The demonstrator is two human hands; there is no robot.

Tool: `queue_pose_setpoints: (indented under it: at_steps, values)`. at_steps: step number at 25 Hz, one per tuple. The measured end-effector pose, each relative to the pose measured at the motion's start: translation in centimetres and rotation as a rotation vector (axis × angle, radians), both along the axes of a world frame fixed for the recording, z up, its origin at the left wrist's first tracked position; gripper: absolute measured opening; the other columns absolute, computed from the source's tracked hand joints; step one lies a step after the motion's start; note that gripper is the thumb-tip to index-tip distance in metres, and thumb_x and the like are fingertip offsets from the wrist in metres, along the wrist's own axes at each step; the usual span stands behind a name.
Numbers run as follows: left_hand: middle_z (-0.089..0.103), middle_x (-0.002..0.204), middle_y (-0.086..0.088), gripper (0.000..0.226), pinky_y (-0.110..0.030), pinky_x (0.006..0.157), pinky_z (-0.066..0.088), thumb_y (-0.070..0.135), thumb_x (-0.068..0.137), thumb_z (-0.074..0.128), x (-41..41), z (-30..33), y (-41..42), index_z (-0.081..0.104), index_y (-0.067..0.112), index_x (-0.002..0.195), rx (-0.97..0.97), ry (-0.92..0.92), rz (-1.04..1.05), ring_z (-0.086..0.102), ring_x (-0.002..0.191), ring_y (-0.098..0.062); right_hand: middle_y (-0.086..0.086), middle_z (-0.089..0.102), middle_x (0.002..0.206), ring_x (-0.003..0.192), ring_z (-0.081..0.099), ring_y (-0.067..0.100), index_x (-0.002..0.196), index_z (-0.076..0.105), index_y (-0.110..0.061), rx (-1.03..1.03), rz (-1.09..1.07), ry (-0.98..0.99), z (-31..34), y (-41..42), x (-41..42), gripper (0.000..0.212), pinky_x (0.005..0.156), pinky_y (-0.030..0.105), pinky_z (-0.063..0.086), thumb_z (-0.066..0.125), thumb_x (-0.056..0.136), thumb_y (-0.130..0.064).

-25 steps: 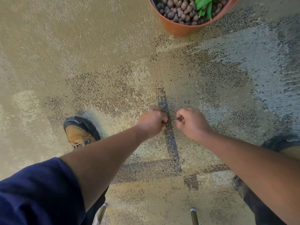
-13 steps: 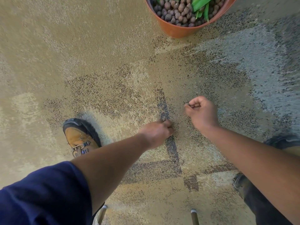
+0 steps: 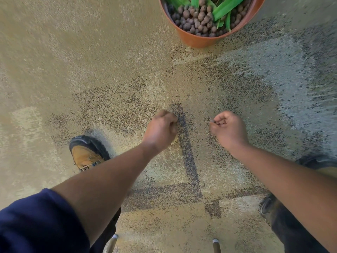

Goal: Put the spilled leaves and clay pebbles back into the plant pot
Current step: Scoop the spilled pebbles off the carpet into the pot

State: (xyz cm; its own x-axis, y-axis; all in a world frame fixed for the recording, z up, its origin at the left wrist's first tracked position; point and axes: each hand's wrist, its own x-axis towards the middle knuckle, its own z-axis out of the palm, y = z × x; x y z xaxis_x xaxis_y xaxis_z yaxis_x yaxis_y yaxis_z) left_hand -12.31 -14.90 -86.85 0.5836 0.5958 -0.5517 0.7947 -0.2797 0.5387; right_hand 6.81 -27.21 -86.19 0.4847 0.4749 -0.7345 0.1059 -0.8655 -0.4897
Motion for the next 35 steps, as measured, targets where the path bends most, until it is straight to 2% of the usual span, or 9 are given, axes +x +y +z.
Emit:
queue_pose_setpoints:
  at_steps: [4,11,15,21,23,26,29,32,35]
  values:
    - [0.060,0.106,0.005,0.016,-0.017,0.084,0.058,0.001,0.092,0.065,4.2,3.5,3.4,0.072,0.010,0.103,0.018,-0.270,0.212,0.065,0.091,-0.006,0.000,0.069,0.089,0.079,0.069,0.013,0.089,0.063,-0.019,0.208,-0.179,0.010,2.7,3.0,0.4,0.018,0.078,0.036,0.064,0.073,0.089,-0.004]
    - [0.061,0.098,-0.001,0.010,-0.020,0.072,0.060,0.003,0.087,0.070,11.7,9.7,10.7,0.072,0.002,0.096,0.250,-0.687,0.293,0.068,0.081,-0.017,-0.002,0.070,0.086,0.074,0.069,0.008,0.096,0.066,-0.013,0.655,-0.206,-0.281,10.6,12.1,5.1,0.012,0.066,0.021,0.059,0.076,0.089,-0.013]
    - [0.068,0.099,-0.007,0.016,-0.028,0.068,0.062,0.012,0.084,0.070,13.8,9.0,13.2,0.074,0.011,0.100,0.329,-0.602,0.213,0.069,0.079,-0.016,-0.001,0.073,0.089,0.079,0.071,0.012,0.094,0.068,-0.016,0.640,-0.112,-0.379,9.2,15.8,8.1,0.012,0.071,0.031,0.062,0.076,0.087,-0.022]
    - [0.063,0.114,-0.006,0.018,-0.015,0.092,0.043,0.022,0.090,0.068,12.4,8.2,11.4,0.069,0.010,0.103,0.500,-0.477,0.106,0.057,0.108,-0.019,0.005,0.067,0.105,0.083,0.062,0.009,0.101,0.063,-0.014,0.611,-0.199,-0.571,6.1,14.1,9.6,0.010,0.074,0.024,0.057,0.063,0.091,-0.016]
    - [0.060,0.115,-0.007,0.016,-0.024,0.096,0.042,0.025,0.094,0.065,10.4,7.0,8.3,0.066,0.011,0.102,0.528,-0.457,-0.041,0.051,0.111,-0.023,0.011,0.060,0.124,0.092,0.058,0.010,0.112,0.059,-0.014,0.447,-0.129,-0.552,4.3,10.8,8.4,0.020,0.080,0.020,0.055,0.064,0.093,-0.017]
    - [0.039,0.154,-0.005,0.055,-0.056,0.117,0.033,0.046,0.093,0.064,7.4,3.6,3.0,0.049,0.026,0.143,0.254,-0.048,-0.424,0.031,0.145,-0.032,0.011,0.017,0.166,0.148,0.030,0.034,0.155,0.027,-0.023,-0.038,0.475,-0.395,1.1,5.1,4.7,0.082,0.116,0.054,0.040,0.072,0.090,-0.044]
    - [-0.030,0.163,0.004,0.107,-0.067,0.121,-0.004,0.063,0.082,0.069,5.4,0.3,0.2,-0.004,0.044,0.158,0.036,0.275,-0.650,-0.031,0.149,-0.035,0.000,-0.038,0.163,0.153,-0.023,0.042,0.155,-0.021,-0.041,-0.258,1.003,-0.301,-1.1,2.1,1.9,0.128,0.116,0.078,0.010,0.070,0.072,-0.076]
    - [-0.045,0.157,0.005,0.138,-0.075,0.114,-0.009,0.064,0.067,0.081,3.2,-0.9,-0.1,-0.029,0.051,0.149,0.027,0.354,-0.520,-0.042,0.141,-0.040,-0.002,-0.049,0.156,0.149,-0.033,0.040,0.150,-0.032,-0.045,-0.306,0.925,-0.268,-1.3,0.9,2.4,0.140,0.109,0.084,0.010,0.074,0.065,-0.077]
    - [-0.051,0.153,0.003,0.152,-0.081,0.110,-0.002,0.066,0.057,0.087,0.5,-0.4,-0.5,-0.038,0.052,0.143,-0.063,0.516,-0.053,-0.039,0.141,-0.044,-0.001,-0.052,0.154,0.148,-0.034,0.039,0.146,-0.039,-0.047,-0.426,0.744,-0.251,-0.7,-1.6,3.5,0.144,0.106,0.084,0.014,0.075,0.064,-0.078]
